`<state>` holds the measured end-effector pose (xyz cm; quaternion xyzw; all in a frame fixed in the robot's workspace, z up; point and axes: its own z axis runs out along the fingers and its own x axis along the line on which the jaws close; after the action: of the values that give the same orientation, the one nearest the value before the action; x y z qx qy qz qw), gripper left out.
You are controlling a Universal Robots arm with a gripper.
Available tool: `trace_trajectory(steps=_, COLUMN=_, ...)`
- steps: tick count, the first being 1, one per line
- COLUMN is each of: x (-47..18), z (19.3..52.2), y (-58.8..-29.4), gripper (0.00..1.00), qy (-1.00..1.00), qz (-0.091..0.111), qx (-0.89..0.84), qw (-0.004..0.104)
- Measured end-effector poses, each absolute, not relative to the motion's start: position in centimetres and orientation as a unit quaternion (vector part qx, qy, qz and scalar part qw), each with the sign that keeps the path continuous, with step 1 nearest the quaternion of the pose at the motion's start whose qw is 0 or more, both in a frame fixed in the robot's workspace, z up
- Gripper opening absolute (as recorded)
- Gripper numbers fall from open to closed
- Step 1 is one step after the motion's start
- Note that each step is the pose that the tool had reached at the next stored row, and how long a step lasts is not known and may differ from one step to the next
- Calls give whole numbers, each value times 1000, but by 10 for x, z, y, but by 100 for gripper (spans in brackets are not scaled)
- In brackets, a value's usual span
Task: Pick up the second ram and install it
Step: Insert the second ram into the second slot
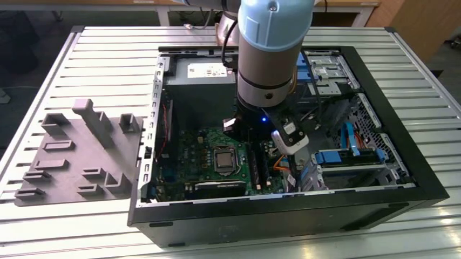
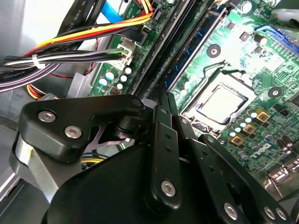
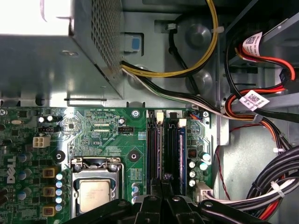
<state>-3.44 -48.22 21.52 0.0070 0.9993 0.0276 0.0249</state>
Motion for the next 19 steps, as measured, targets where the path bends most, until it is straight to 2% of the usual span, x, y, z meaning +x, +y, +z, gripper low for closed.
trace_trajectory(steps=9, x=-34, z=215, y=-482, gripper=11, qy=999, qz=28, qx=7, qw=25)
trace_trajectory(steps=12, x=-34, z=214, y=-482, gripper=13, qy=999, qz=28, qx=7, qw=25)
trace_trajectory(steps=13, x=-34, z=215, y=-482, gripper=19, qy=999, qz=28, qx=7, qw=25)
trace_trajectory(steps=19, x=-34, z=220, y=-482, gripper=19, qy=999, qz=28, qx=7, qw=25)
